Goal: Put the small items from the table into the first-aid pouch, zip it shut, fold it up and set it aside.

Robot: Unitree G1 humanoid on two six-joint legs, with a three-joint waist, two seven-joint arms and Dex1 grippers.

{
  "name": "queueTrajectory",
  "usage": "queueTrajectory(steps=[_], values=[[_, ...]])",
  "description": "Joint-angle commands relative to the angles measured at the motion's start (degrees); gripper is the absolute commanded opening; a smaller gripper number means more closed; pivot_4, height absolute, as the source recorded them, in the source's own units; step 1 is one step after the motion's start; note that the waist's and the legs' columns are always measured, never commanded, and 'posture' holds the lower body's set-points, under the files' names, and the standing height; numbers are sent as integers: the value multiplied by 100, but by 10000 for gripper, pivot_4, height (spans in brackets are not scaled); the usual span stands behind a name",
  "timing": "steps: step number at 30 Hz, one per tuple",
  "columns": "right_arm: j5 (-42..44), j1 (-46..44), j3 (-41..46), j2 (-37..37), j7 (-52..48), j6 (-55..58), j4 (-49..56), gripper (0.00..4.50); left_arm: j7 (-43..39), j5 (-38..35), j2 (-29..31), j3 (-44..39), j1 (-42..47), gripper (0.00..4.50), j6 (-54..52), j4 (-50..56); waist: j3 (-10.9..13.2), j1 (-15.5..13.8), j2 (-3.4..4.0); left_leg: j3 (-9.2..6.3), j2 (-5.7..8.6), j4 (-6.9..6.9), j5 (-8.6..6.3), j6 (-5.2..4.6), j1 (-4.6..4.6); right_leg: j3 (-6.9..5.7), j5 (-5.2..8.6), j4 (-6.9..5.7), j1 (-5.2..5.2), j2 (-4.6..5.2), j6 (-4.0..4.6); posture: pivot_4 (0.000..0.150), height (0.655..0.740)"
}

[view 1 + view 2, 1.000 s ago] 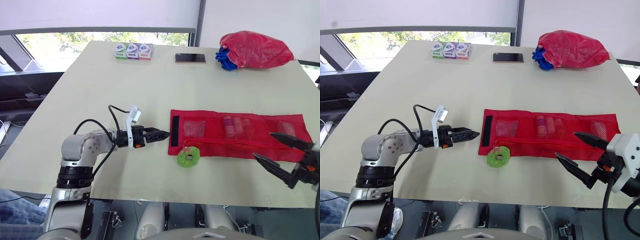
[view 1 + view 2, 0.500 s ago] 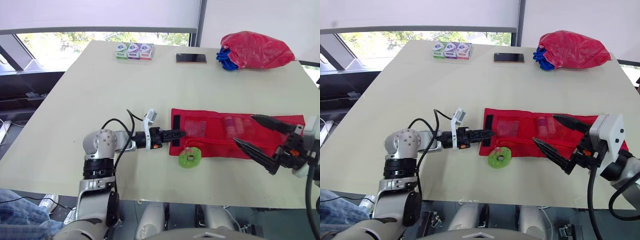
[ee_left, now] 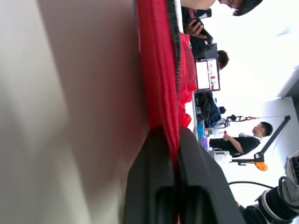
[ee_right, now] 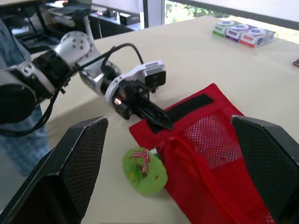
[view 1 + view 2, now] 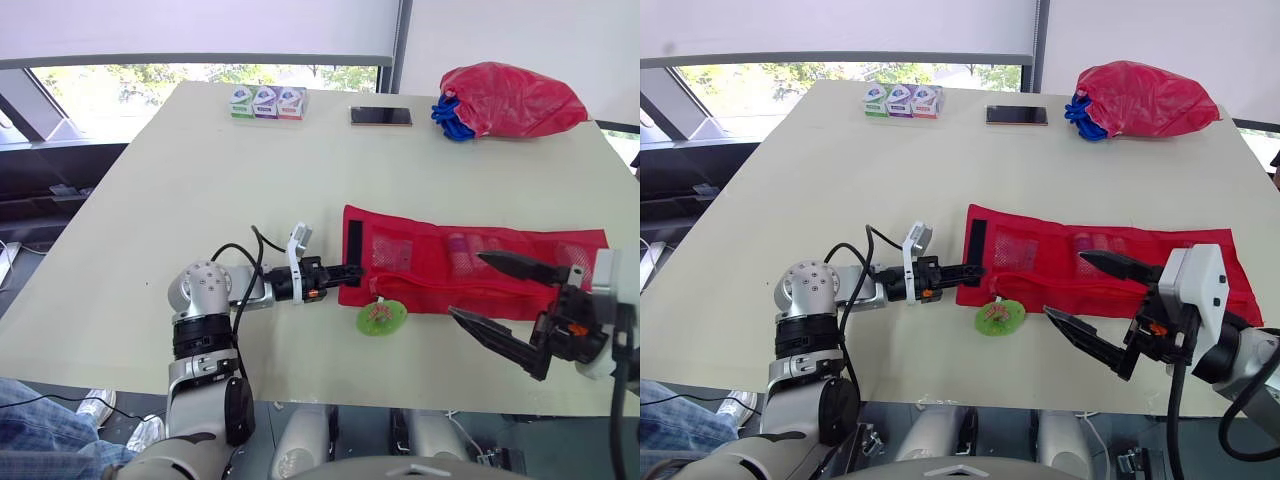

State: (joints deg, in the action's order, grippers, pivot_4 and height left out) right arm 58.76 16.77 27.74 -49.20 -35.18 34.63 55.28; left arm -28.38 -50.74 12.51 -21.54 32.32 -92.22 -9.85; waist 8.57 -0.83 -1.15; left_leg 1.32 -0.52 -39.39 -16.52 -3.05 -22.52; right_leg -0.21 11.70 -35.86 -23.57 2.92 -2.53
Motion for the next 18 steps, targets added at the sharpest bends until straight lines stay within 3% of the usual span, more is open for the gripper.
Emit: queueTrajectory(steps=[1, 5, 8, 13, 18], values=[[-298, -116, -120, -94, -197, -212, 35, 45000, -8, -184, 76, -117, 49, 456, -28, 133, 0, 1, -1, 0, 0, 0, 0, 0, 0, 0, 0, 0, 0, -1, 0, 1500, 7400], [-686, -372, -649, -10, 86, -156, -7, 45000, -27, -195, 89, -167, 67, 456, -26, 168, 0, 6, -1, -1, -1, 1, 1, 1, 1, 0, 0, 0, -1, -1, 1, 1500, 7400], [-1150, -497, -1490, 108, 300, 11, -141, 45000, -127, -240, 112, -111, 8, 456, 16, 301, -1, 3, -4, -1, -1, 0, 1, 2, 0, -1, 0, 0, -1, 1, 1, 1500, 7400], [-2326, -1018, -3325, 924, 970, 67, -595, 45000, -163, -174, 158, 48, -90, 456, 185, 358, -7, 17, -19, 1, -3, 5, 15, 27, 5, 2, 0, -1, -3, 1, 3, 1500, 7400], [-2439, -1078, -3693, 1600, 1289, 328, -1115, 45000, -244, -147, 281, 228, -126, 456, 345, 400, -6, -1, -13, -4, 1, 4, 21, 37, -2, -4, 0, -1, -5, 6, 4, 1500, 7400]])
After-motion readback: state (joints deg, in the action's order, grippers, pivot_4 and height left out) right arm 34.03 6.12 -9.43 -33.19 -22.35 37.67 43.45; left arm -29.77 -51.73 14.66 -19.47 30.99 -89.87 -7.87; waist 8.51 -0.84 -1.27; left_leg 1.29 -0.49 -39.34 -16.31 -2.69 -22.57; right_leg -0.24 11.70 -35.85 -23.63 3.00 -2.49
